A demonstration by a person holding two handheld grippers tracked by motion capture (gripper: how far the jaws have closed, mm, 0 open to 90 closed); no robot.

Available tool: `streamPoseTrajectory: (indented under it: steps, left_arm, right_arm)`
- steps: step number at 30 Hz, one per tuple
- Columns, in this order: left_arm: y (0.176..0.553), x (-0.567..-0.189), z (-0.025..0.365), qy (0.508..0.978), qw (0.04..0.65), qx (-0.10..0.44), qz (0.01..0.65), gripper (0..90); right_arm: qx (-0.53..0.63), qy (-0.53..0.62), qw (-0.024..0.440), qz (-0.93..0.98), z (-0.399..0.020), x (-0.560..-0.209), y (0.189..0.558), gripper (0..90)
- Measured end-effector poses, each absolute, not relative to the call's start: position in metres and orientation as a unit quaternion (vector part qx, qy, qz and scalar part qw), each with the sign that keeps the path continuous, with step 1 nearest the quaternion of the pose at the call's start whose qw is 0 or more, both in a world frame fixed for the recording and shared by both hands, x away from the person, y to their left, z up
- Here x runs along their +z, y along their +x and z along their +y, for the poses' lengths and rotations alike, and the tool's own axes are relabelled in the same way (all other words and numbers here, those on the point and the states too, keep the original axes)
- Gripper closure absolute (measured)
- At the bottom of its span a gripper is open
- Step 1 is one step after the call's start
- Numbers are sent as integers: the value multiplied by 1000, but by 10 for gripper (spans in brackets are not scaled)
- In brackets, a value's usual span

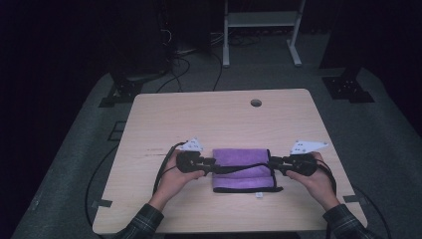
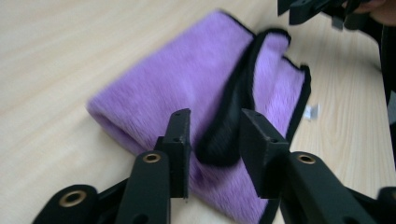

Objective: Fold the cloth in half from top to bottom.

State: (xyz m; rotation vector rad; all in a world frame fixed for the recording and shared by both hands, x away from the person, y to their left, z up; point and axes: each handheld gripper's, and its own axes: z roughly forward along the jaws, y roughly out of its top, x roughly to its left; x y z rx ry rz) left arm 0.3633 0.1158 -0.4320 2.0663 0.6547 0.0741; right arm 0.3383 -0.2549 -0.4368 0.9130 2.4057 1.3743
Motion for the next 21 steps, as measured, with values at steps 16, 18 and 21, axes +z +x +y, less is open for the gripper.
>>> streamPoseTrajectory:
  steps: [16, 18, 21]
  left_arm:
    - [360, -455, 101, 859, 437, 21, 267, 774]
    - [353, -456, 102, 860, 438, 14, 262, 774]
    - [343, -458, 103, 865, 433, 2, 254, 773]
  right_arm:
    - [424, 304, 72, 850, -240, -458, 353, 865]
    - [425, 296, 65, 853, -241, -458, 347, 865]
    - [422, 286, 54, 859, -242, -459, 336, 866]
